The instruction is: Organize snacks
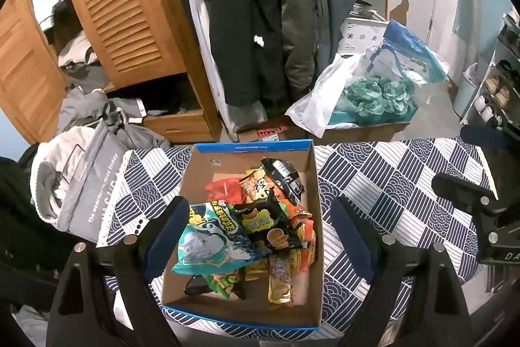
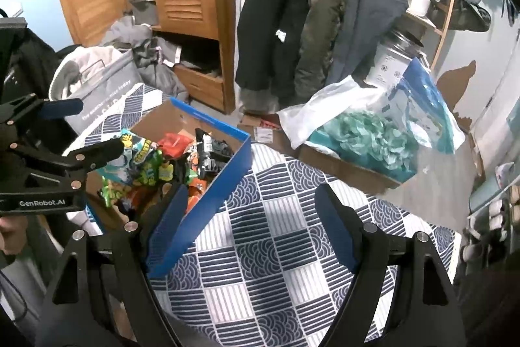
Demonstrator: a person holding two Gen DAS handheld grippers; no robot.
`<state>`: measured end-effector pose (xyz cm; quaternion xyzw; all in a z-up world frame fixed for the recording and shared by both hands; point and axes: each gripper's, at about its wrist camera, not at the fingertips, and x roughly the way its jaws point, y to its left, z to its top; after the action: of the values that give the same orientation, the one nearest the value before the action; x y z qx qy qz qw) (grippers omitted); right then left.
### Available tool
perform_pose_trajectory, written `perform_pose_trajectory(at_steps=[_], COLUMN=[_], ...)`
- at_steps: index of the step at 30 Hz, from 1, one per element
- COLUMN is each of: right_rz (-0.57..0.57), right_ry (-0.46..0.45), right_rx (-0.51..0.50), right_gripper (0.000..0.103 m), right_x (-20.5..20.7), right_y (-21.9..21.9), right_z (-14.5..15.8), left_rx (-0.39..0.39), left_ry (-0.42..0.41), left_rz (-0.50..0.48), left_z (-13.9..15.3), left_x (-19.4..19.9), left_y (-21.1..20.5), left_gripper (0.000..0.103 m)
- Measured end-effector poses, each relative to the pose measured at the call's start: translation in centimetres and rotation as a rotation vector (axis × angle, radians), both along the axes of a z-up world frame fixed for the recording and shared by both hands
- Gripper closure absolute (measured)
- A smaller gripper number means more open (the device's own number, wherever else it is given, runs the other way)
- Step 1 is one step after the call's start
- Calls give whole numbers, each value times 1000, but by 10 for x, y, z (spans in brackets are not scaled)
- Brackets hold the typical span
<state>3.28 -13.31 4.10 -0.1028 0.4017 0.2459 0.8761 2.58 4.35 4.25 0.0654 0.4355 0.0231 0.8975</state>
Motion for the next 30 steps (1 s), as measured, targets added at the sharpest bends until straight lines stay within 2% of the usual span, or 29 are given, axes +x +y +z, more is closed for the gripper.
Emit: perform_pose_trajectory(at_steps=[30], right_rz=[7], right_ry=[-1], right_rx=[-7], right_gripper=[23], right_x=[1], right_y=[0], right_z=[-1], left_rx=[23], left_ry=[25], left_rz=[14], left_z=[-1], left_x=[-4], left_y=[-2], left_gripper=[13])
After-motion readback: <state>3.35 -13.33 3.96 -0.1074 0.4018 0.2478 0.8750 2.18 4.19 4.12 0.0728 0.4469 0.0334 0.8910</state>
